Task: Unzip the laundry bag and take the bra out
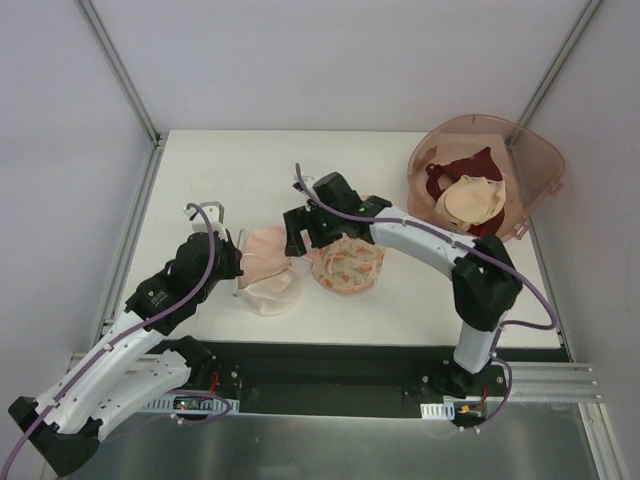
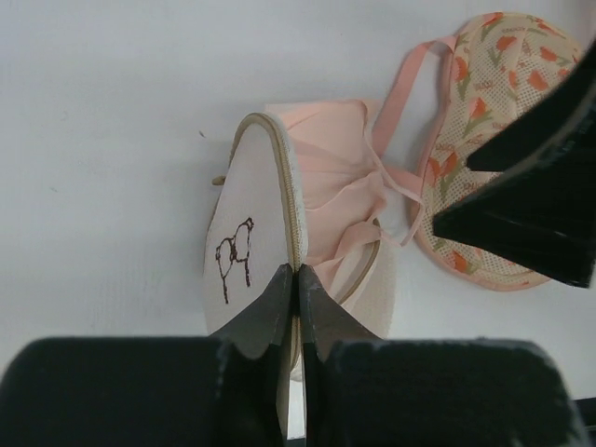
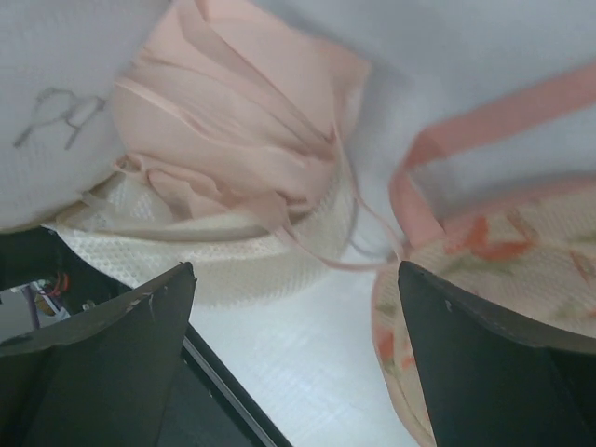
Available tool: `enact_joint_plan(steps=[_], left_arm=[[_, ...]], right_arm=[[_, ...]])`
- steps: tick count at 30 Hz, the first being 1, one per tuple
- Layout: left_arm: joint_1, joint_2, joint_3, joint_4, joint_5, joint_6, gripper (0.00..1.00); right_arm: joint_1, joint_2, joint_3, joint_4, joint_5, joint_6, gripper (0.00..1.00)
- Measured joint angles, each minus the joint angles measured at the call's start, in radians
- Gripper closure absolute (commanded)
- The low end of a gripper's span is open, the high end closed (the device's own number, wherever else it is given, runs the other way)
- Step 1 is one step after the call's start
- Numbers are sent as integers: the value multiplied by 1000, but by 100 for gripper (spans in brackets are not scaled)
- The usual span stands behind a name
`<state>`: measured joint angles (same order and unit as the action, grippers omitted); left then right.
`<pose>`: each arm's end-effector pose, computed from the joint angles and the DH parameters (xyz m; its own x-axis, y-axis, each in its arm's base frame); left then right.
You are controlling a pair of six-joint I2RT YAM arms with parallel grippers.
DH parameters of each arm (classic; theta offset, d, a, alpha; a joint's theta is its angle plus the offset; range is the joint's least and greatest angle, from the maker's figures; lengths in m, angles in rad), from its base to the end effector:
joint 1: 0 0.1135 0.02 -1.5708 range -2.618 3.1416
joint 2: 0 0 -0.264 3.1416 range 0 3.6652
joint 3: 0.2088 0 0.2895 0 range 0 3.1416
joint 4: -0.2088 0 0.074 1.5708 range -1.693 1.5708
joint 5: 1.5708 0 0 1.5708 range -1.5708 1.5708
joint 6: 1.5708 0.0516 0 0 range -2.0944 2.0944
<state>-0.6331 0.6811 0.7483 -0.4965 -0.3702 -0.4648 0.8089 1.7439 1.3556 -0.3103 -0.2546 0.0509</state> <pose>0.1759 -0.1059 0.3078 -0.4283 -0.2040 -0.8803 0.1056 0.9562 -0.2729 0.2979 0.3311 0.2422 -0.4858 -0.4378 -0.7565 -0.8097 0.5515 0.2007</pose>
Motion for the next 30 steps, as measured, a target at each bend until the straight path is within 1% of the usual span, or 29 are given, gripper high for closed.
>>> enact_joint_plan(steps=[2,4,9,14,17,18,20,21,22,23,25,26,27,28,29,30], left_arm=[[0,-10,0,-2,2,0,100],[0,-6,0,-3,6,0,100],[0,24,0,-4,27,1,100],[0,42,0,-4,42,1,100],[0,52,0,-3,53,1,100],[0,55,0,-3,55,0,100],[0,58,0,-2,56,0,100],[0,59,0,0,57,0,100],[0,60,0,2,58,0,100],[0,61,0,4,60,1,100],[0,68,0,10,68,1,100],[0,73,1,12,72,1,100],[0,78,1,13,74,1,100],[0,80,1,14,75,1,100],[0,81,1,14,76,1,100],[0,81,1,15,77,1,100]], right_arm=[[18,87,98,-5,-41,2,5],[27,138,153,-1,-61,12,5],[29,226,241,5,-66,46,2],[28,306,294,10,-56,72,2],[28,349,332,11,-52,82,9],[28,362,347,13,-50,84,20],[28,379,368,18,-48,93,32],[28,382,373,21,-48,99,33],[28,383,376,26,-50,104,33],[28,385,380,32,-50,109,29],[28,392,394,39,-49,117,19],[28,396,399,40,-49,121,16],[28,404,408,40,-49,121,16],[28,410,414,42,-50,123,18],[28,421,422,43,-50,124,31],[28,428,425,45,-52,125,40]])
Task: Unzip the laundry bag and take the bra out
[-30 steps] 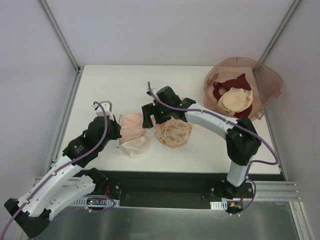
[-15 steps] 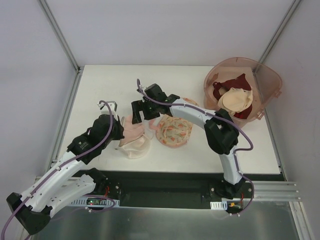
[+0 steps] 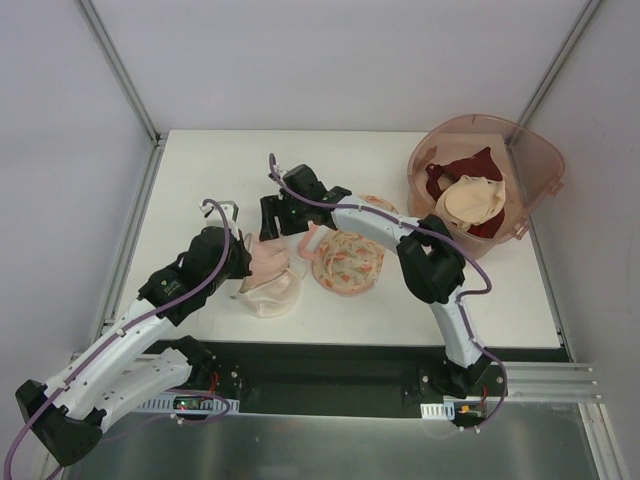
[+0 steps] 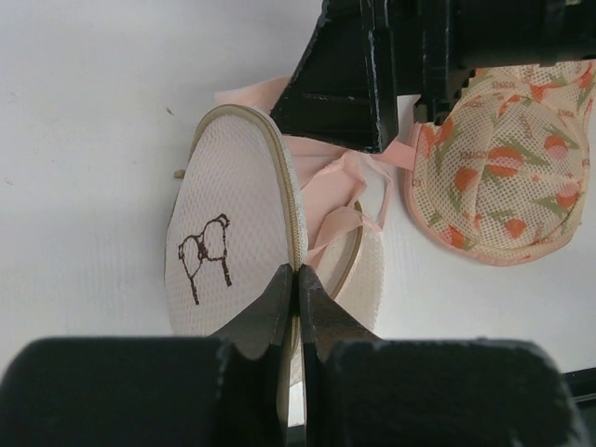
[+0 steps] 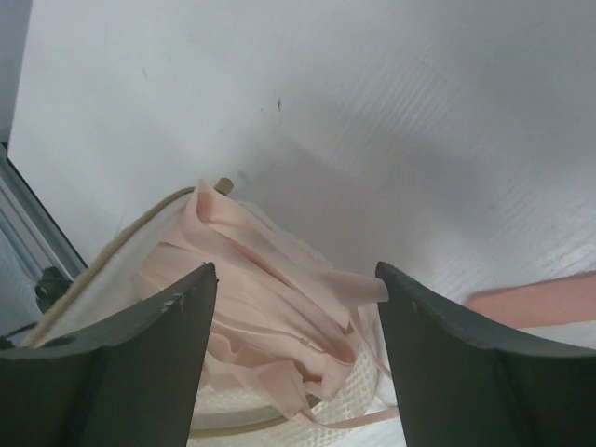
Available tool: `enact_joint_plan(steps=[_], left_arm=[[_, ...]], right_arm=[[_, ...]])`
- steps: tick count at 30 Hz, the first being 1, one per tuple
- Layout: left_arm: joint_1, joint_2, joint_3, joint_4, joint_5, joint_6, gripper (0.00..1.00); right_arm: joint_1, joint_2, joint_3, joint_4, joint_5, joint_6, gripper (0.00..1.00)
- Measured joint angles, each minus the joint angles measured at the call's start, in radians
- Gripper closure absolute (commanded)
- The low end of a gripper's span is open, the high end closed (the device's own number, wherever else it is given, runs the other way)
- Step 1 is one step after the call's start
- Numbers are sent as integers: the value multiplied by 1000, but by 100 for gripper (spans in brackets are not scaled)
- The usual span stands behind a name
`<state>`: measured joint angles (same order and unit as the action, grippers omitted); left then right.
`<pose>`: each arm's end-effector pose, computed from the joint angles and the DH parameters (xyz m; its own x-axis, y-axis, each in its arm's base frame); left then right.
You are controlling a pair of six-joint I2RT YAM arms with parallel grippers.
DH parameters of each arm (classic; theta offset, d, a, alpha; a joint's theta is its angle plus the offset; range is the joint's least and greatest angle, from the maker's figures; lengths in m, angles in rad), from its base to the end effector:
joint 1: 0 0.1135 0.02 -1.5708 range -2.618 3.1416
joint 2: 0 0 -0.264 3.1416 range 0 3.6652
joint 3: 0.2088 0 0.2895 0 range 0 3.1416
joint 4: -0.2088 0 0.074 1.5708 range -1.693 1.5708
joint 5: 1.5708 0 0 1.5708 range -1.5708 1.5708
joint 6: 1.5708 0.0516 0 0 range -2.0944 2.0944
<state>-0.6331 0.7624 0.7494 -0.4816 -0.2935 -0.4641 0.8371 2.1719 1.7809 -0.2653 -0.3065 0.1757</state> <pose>0.1875 -0.1191 0.2936 -0.5038 -0.1617 -0.8485 0.1516 0.9505 -0.2712 0.3578 0.4201 0.2036 -0.5541 -0.3656 -0.7479 -0.7834 0.5330 0.3198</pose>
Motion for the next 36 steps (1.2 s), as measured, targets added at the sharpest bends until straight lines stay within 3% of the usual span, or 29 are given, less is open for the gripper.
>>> enact_joint_plan(steps=[1,2,4,5,6,16,29,36], left_arm=[[0,-1,0,3,1,0,100],[0,-1,0,6,2,0,100],[0,-1,0,7,3,0,100],[0,-2,0,7,4,0,100],[0,-1,0,7,4,0,100],[0,-2,0,14,4,0,100],[13,54,-27,27,4,-24,100],[13,81,-29,30,6,-42,100]], right_arm=[[0,8,2,2,-3,1,51],[0,14,2,3,-8,4,76],[2,22,2,2,-10,7,81],[3,23,2,2,-11,14,96],[3,23,2,2,-9,17,99],[4,-66,-90,14,71,22,99],[-5,-645,-180,15,162,1,99],[-83,-838,-175,15,325,-41,99]])
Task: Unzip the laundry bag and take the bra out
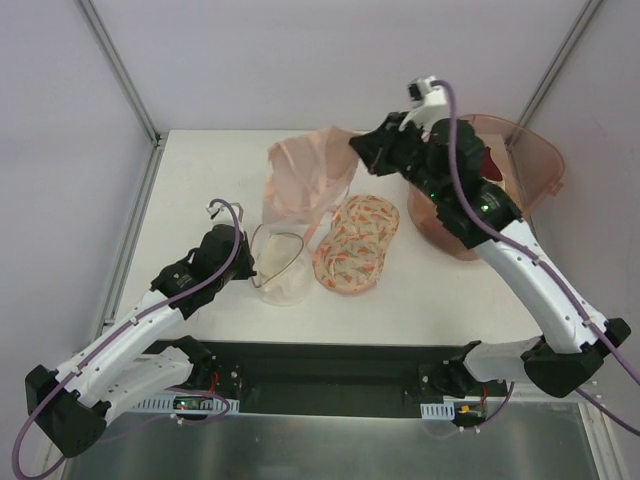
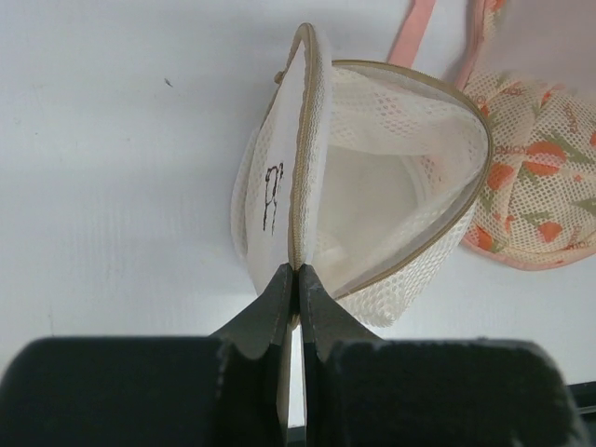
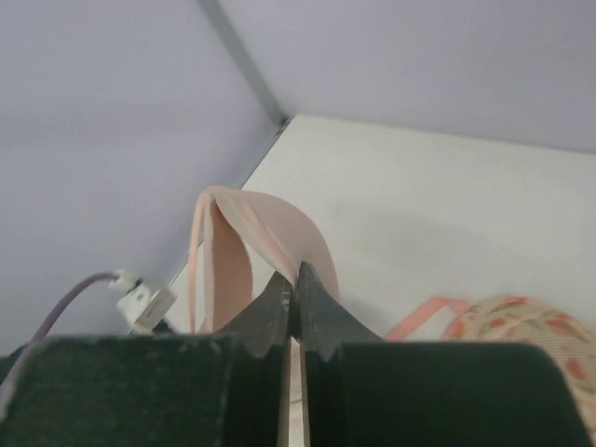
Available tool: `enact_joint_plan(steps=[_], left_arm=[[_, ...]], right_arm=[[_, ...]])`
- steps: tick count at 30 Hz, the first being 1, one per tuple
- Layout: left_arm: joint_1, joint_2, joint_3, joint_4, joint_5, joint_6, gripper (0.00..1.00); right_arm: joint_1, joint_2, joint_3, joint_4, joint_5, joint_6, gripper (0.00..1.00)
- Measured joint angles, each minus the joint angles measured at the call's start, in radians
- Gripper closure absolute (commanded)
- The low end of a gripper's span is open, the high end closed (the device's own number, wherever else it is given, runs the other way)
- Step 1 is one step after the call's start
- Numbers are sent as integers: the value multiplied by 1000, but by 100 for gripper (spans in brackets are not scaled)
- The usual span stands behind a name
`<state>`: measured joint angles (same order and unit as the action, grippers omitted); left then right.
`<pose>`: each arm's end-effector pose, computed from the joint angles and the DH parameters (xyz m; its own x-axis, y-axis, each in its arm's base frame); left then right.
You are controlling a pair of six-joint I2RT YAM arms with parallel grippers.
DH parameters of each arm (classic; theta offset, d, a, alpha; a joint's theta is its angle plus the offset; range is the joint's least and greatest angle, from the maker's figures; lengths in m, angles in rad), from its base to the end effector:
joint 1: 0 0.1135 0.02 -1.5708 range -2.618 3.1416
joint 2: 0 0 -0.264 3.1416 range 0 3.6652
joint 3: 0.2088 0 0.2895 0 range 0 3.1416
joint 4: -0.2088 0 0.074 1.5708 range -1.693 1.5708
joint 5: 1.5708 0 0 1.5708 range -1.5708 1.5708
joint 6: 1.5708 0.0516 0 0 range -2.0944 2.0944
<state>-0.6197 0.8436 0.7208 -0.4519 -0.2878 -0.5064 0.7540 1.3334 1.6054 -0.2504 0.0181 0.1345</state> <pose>0.2011 -0.1255 0.2685 -0.5630 -0.1696 -0.8089 0.1028 0.9567 -0.2722 0.2486 0.2322 0.5067 -0.0744 0.1141 -0.9907 -0.6673 0.7326 0.1345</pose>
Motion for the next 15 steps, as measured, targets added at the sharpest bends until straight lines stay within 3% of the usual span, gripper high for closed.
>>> enact_joint_plan(steps=[7,15], left_arm=[[0,-19,0,-5,0,-3,100],[0,-20,0,-10,12,-5,100]], right_arm=[[-294,-79,52,-39,87,-21,99],[-569,-131,14,-83,303,-142,99]])
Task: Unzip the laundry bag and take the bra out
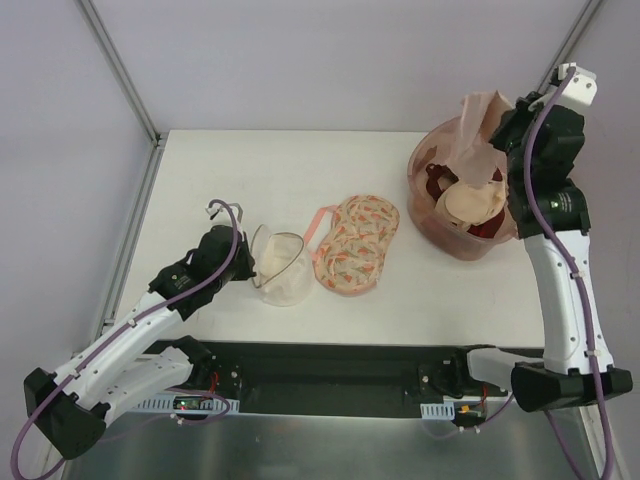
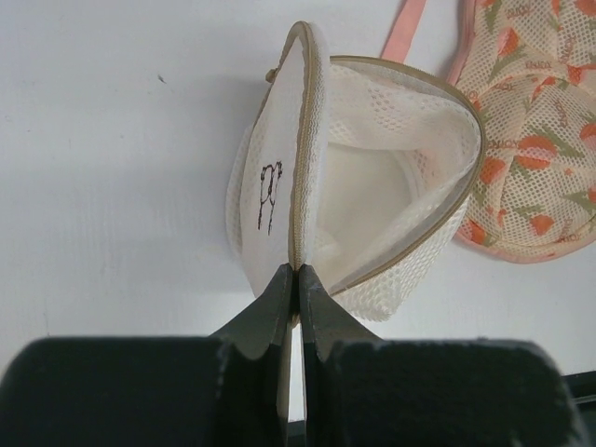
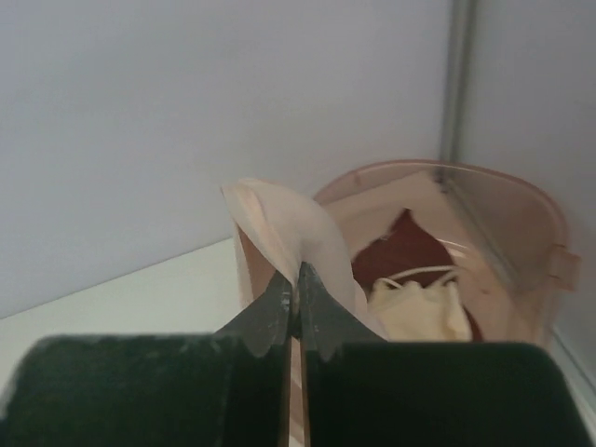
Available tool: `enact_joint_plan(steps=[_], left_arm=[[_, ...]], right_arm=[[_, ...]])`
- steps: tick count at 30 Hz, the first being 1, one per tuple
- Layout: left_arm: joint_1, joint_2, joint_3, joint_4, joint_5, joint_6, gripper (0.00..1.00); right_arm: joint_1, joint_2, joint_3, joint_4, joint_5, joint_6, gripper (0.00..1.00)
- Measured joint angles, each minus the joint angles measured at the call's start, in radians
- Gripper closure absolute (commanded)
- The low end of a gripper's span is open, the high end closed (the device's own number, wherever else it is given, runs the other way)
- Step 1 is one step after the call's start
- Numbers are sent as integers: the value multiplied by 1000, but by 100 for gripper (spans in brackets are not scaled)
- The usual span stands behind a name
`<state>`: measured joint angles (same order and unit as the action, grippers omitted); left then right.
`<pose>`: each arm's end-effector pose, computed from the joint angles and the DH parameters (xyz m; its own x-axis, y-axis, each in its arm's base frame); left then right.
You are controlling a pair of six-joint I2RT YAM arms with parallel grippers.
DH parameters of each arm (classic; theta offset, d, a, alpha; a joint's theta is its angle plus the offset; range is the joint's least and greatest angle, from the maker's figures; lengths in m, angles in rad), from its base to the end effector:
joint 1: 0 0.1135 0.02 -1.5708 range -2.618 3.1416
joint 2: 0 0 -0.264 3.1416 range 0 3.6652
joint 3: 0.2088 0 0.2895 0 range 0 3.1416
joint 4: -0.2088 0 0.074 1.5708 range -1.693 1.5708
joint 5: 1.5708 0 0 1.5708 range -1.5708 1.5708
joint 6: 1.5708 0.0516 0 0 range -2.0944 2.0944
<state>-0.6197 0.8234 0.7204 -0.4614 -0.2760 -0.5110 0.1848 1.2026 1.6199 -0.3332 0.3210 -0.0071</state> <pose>0.1978 -0.1238 0.2716 -0.5614 -0.1774 -0.8083 0.1110 0.9518 -0.2861 0.2803 0.0358 0.5398 0.0816 0.0084 -0.9966 0.1353 0.9906 0.0194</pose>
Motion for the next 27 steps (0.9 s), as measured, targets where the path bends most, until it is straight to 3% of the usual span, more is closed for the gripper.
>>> enact_joint_plan(steps=[2,3,9,12,21,27], left_arm=[[0,2,0,0,7,0,100],[0,3,0,0,10,0,100],[6,21,1,2,22,-1,100],[6,35,4,2,26,-1,100],[53,130,71,-4,-79,10,100],[229,163,146,-35,-137,44,100]], right_arm=[[-74,16,-42,4,41,-22,32],[-112,42,-63,3,51,-27,7],[-212,332,-6,-149,53,-31,4],[-204,379,-36,-224,26,-26,4],[-152,126,-89,-255,-60,-8,4],[-66,-29,-206,-265,-108,28,4]])
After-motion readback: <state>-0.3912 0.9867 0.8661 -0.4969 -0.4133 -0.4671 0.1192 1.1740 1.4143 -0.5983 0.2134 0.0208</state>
